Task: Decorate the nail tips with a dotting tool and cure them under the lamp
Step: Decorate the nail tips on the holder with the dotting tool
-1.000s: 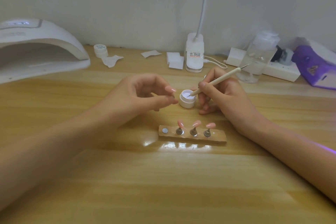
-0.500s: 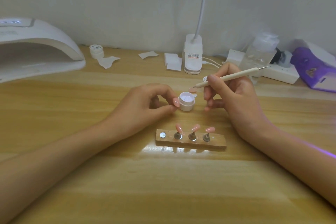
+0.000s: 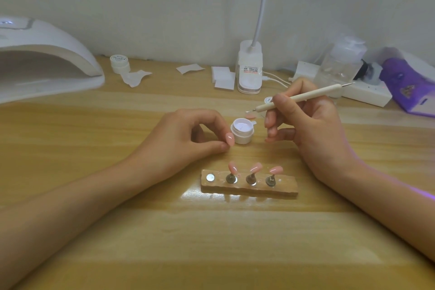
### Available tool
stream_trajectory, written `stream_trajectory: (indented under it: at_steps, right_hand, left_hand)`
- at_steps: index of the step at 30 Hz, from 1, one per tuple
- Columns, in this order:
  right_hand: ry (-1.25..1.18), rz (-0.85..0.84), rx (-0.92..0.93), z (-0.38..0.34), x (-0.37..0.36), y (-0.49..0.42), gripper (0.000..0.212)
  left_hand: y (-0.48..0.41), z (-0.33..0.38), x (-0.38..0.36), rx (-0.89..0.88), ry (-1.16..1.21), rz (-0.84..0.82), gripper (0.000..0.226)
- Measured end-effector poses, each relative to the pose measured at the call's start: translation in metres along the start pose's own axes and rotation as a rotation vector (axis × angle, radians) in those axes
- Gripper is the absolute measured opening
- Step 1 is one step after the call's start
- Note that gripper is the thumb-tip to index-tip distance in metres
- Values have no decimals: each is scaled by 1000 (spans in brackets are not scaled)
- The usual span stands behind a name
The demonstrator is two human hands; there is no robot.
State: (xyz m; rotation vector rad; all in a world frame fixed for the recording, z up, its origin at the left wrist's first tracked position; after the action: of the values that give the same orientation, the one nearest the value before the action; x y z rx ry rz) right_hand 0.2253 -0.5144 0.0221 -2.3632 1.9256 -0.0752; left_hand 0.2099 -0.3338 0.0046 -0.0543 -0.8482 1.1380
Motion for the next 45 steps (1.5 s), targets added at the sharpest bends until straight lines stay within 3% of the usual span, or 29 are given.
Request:
stream_trajectory:
  at_steps: [10,20,45]
  right_hand:
    - [-65,-25,-76,2,-3,3,19]
    - [13,-160,-125,12,-21,6,20]
    - [87,-175,-133,15,-23,6,18]
  left_hand:
    - [-1,-1,-3,16,39,-30,21]
    - [-2,-1,-2,2,9,-29,19]
    - [-3,-1,-2,2,-10,-28,20]
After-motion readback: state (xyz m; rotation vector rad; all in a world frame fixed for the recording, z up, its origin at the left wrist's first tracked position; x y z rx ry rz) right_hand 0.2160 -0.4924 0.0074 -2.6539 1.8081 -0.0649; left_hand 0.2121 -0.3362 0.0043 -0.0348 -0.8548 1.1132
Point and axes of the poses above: each hand's wrist, its own y-axis away from the middle knuckle, its own x-axis out of the back of the hand, z = x × y, the point moved 7 cm from there along -y, towards the middle knuckle, and after that the axes turned 14 degrees about -x, right-handed, at the moved point
